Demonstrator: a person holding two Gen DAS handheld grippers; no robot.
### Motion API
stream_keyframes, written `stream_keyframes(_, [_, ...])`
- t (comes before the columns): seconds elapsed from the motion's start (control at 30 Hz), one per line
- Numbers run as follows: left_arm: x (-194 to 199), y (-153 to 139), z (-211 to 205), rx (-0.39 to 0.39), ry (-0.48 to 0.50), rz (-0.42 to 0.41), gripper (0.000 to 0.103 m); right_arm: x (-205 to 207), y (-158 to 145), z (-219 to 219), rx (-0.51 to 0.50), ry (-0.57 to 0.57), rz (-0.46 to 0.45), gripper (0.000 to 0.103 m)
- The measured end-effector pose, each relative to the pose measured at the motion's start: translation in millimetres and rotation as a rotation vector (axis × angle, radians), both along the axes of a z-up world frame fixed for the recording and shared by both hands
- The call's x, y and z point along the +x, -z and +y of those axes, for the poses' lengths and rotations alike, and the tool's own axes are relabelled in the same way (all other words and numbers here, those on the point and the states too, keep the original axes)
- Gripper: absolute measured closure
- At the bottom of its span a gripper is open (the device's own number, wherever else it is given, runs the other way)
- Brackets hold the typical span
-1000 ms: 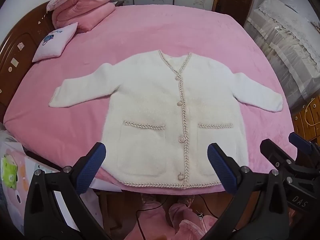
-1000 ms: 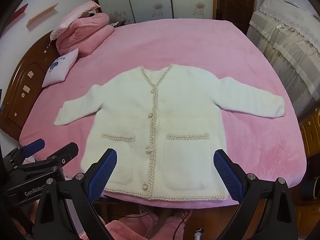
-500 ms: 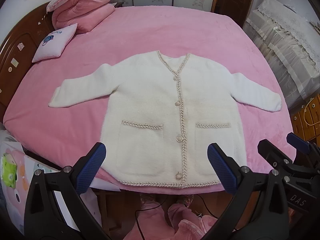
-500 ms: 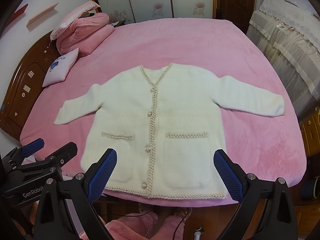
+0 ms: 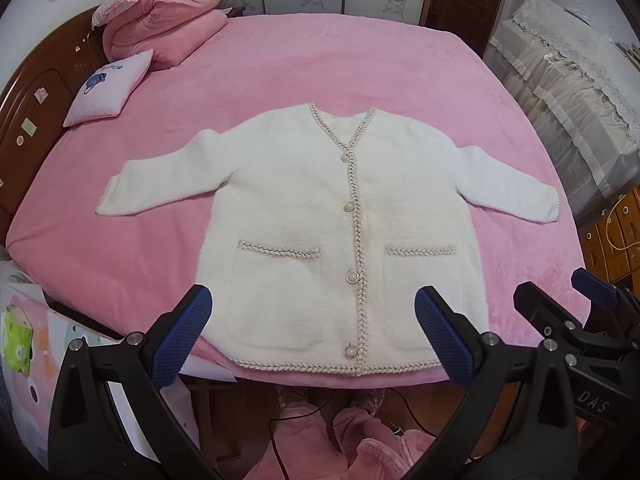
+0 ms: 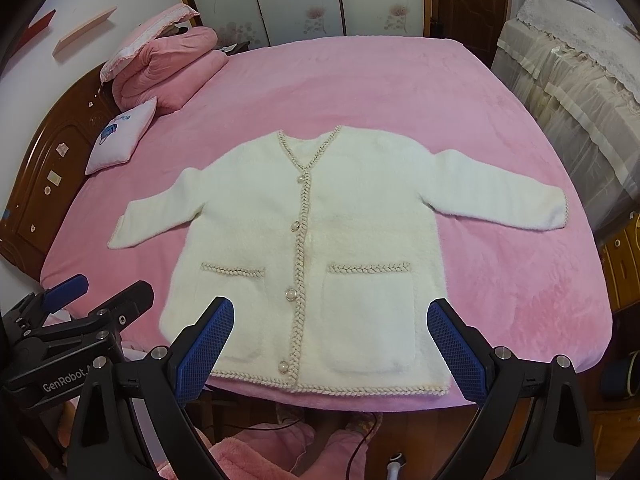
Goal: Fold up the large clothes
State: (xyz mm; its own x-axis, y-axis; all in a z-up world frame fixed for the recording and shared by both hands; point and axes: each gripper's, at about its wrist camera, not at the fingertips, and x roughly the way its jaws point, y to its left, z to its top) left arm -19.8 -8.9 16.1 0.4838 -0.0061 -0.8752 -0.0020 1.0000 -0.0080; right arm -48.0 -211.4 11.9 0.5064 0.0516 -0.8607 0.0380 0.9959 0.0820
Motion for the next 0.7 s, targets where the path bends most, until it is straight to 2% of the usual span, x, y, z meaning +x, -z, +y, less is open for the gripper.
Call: stream_keyframes(0.7, [-19.4, 2.1, -28.9, 0.001, -0.032, 0.014, 0.002, -16.6, 16.3, -35.0, 0.045, 0.017, 0.054, 0.004])
